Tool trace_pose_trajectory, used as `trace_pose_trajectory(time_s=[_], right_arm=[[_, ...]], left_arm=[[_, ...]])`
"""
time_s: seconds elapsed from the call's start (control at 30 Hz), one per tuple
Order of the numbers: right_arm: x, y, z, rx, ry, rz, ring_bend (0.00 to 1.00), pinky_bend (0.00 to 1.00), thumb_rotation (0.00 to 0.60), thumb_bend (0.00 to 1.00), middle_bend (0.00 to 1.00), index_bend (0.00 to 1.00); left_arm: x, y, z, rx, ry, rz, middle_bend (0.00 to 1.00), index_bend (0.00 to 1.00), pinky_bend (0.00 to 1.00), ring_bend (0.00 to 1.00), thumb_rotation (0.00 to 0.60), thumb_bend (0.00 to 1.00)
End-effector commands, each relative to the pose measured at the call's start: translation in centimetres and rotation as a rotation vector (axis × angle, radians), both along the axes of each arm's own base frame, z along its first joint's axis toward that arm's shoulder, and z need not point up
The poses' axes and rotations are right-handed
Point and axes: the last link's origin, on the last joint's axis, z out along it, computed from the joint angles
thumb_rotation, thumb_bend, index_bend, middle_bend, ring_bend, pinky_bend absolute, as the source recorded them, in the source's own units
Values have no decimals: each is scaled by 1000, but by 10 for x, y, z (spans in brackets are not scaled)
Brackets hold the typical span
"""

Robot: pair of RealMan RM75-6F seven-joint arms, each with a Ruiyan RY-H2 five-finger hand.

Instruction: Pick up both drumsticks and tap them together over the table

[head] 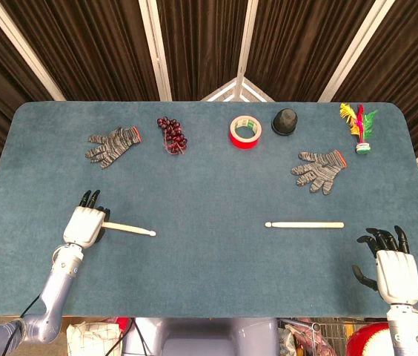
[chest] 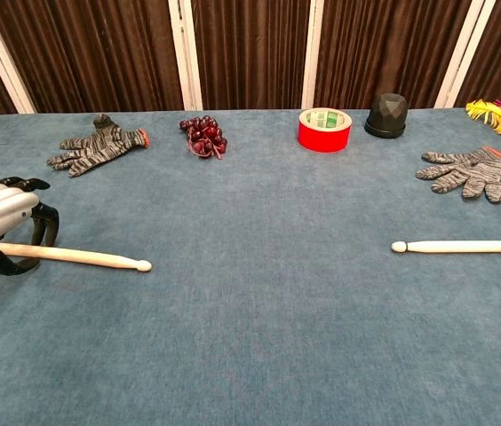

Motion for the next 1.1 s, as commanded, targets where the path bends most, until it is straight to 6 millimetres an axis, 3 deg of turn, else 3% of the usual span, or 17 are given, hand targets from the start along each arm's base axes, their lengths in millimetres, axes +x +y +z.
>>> trace_pose_trajectory(time_s=[0.03, 1.1], right_arm=[[0, -1, -1, 1, 1, 1, 195, 12, 600, 264, 245, 376], [1, -1, 0, -4, 2, 1, 198, 12, 600, 264, 245, 376]], left_arm=[[-2, 0, -1, -5, 21, 10, 469, 486, 0, 6, 600, 479], [1, -1, 1, 6, 75, 19, 497, 519, 0, 23, 600, 482]])
